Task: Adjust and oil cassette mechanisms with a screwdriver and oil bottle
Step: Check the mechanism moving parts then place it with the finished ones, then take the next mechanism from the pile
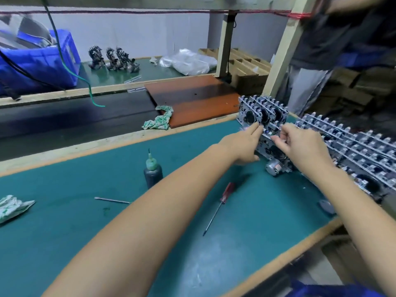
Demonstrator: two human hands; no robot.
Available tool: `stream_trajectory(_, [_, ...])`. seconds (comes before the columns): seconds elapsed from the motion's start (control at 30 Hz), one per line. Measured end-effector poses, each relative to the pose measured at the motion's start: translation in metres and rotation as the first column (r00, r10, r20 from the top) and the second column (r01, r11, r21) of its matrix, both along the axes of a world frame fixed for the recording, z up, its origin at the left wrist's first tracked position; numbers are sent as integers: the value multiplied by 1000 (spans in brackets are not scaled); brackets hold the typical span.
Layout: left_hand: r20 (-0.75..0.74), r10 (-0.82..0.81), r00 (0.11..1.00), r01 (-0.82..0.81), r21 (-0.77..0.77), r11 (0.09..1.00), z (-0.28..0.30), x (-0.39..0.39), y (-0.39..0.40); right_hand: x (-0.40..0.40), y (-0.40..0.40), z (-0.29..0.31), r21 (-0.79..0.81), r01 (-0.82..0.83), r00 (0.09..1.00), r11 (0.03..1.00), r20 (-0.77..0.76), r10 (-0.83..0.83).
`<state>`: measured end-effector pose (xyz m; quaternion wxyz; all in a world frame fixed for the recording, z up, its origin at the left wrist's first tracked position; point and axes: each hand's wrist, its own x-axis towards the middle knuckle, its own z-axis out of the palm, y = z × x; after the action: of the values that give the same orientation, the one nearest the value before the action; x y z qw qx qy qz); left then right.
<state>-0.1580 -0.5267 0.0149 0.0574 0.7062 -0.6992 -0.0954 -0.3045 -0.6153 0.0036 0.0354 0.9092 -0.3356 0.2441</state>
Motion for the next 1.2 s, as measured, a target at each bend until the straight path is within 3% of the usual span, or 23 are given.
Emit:
stream_trajectory(0.13, [22, 13, 1000, -13, -14, 1000, -10, -4, -13, -2, -4, -3, -15, 52, 998, 999, 27, -52])
stream_trajectory(0.23, [63, 7, 998, -7, 8, 1000, -11, -4, -17, 1, -3, -6, -52, 114, 993, 992, -34, -116])
stream_trajectory(0.33, [3, 10, 1000, -10, 28, 1000, -4, -7, -13, 4, 6, 3, -203, 176, 973, 963, -109, -201])
stream_trajectory(0.4, [-35, 21, 999, -21, -3, 1000, 9, -8, -1, 8, 21, 12, -194, 145, 980, 970, -105, -168])
stream_trajectory(0.5, [85, 64, 994, -46, -202, 978, 29, -2, 43, 18, 66, 23, -74, 9, 1000, 997, 15, -8])
stream_trajectory(0.57, [133, 132, 982, -87, -301, 950, 30, 6, 94, 27, 109, 28, 59, -169, 980, 984, 116, 161])
stream_trajectory(0.63, [83, 192, 978, -155, -328, 932, 25, 15, 158, 41, 154, 30, 162, -365, 926, 917, 168, 339])
stream_trajectory(0.73, [-118, 300, 947, -322, -319, 891, 12, 30, 254, 71, 217, 26, 140, -610, 792, 780, 125, 597])
stream_trajectory(0.83, [-305, 513, 802, -585, -229, 778, 1, 50, 330, 115, 271, 17, 139, -761, 644, 634, 38, 764])
stream_trajectory(0.93, [-359, 695, 623, -774, -158, 613, -13, 72, 387, 171, 323, 7, 256, -839, 486, 481, -49, 873])
stream_trajectory(1.03, [-253, 836, 488, -873, -130, 470, -24, 98, 436, 223, 374, -4, 314, -864, 399, 394, -50, 915])
stream_trajectory(1.1, [-54, 909, 412, -902, -164, 399, -23, 113, 465, 253, 406, -13, 317, -877, 366, 361, -47, 929])
stream_trajectory(1.2, [143, 943, 300, -893, -307, 331, -16, 139, 502, 297, 449, -20, 420, -834, 410, 358, 38, 911])
